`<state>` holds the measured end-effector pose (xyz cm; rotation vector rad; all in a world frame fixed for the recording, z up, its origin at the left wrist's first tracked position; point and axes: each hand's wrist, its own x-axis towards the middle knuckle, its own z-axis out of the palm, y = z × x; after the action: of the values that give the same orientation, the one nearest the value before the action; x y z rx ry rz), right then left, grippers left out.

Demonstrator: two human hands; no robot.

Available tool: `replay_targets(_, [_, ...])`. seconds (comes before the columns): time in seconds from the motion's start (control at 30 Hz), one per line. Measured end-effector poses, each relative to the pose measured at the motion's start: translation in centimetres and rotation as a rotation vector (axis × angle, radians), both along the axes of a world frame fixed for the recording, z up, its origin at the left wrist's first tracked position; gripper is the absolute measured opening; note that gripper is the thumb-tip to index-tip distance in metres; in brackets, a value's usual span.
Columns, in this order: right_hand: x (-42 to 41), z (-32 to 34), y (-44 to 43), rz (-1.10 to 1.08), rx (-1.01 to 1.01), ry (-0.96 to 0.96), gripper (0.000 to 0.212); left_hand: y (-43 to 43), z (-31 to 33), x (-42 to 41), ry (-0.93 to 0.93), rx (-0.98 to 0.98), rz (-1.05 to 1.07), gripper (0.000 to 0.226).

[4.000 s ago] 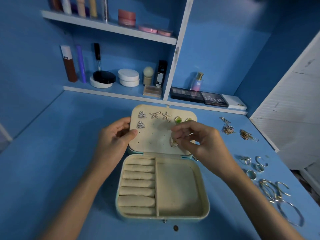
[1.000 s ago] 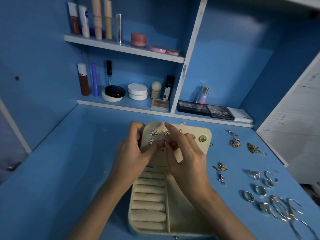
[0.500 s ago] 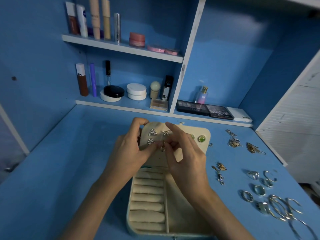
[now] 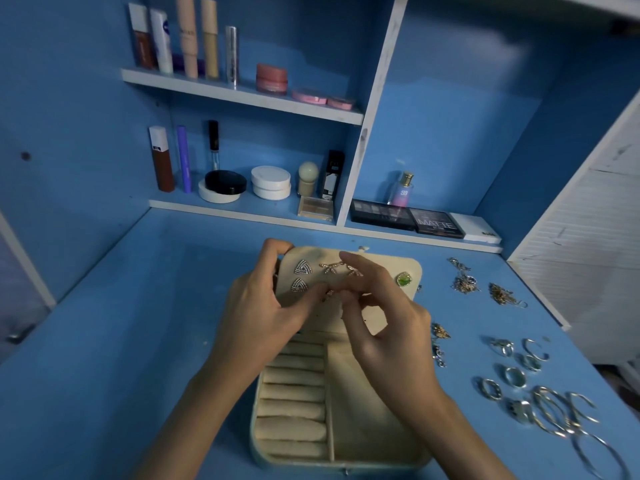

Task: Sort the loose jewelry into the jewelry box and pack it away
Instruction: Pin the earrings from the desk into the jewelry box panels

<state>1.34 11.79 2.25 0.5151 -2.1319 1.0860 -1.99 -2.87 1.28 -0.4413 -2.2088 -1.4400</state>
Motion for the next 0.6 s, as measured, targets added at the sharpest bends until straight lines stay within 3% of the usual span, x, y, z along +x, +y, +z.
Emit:
replay_targets(0.3, [0.3,1.9,5.8,-0.172,-0.077,-0.02,0.028,0.6,-1.0,0.2,-0.007,0.161,-0.075,0.033])
replay_targets(0.47, [-1.0,2.2,10.4,-0.286,-0.14,-0.177,0.028,0.6,-1.5,0.4,0.064,0.133,-0.037,0.037])
replay_targets(0.6, [-3.4,1.1,14.2,-0.378,-0.059,-0.358,0.02,0.6,-1.5,0.3,0.091,0.12,-0.035,0.039])
